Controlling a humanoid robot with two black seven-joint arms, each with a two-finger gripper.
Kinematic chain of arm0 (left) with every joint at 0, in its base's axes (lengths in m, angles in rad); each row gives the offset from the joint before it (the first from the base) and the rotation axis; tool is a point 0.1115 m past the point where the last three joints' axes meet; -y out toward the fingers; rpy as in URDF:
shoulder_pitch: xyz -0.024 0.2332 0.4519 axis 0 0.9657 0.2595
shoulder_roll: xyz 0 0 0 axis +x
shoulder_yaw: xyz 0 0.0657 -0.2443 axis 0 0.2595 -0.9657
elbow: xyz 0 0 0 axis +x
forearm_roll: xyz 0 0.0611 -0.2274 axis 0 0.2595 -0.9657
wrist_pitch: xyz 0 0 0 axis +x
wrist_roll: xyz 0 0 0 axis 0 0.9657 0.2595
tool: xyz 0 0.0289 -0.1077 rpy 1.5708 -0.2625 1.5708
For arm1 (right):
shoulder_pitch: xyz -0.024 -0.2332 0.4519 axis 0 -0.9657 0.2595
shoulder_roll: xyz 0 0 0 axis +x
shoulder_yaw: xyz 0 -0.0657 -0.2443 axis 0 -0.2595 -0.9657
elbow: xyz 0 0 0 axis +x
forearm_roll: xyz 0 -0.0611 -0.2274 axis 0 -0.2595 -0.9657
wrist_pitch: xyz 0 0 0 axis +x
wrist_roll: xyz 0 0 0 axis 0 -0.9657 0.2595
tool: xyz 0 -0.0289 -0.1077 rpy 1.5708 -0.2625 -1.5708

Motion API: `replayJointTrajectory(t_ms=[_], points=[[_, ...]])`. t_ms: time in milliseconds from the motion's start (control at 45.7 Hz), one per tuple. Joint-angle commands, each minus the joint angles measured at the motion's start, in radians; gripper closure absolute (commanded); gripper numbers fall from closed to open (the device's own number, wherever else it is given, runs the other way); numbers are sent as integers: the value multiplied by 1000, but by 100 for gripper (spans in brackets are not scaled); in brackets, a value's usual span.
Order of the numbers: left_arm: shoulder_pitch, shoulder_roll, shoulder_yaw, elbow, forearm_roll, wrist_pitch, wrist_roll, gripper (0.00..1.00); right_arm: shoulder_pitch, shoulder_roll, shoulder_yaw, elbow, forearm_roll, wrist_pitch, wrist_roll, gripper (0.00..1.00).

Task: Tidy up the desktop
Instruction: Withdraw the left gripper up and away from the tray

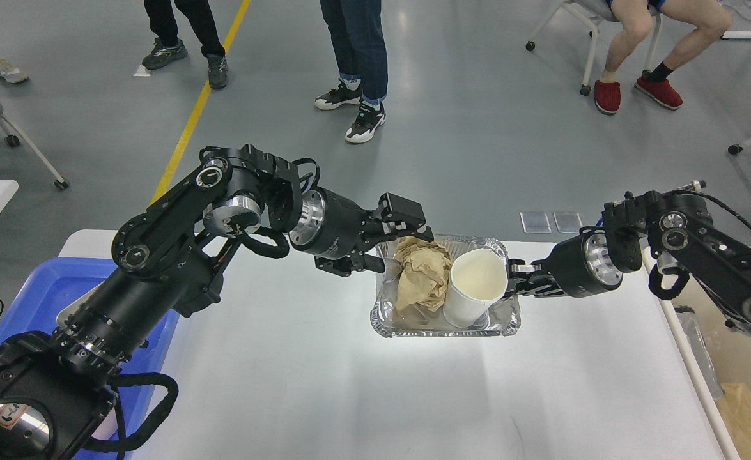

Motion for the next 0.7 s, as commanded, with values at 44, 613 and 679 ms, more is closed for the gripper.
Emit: replayJointTrajectory(t_ms=[44, 613, 679], points=[[-3, -11, -13, 1, -6, -1, 0, 3, -4, -19, 1, 2, 0, 0, 0, 100], [-76, 155, -493, 9, -377, 6, -6, 3, 4, -19, -7, 2, 0, 0, -3, 100], [-79, 179, -496, 47, -480, 25, -6, 3, 4, -19, -7, -3, 0, 0, -3, 100]])
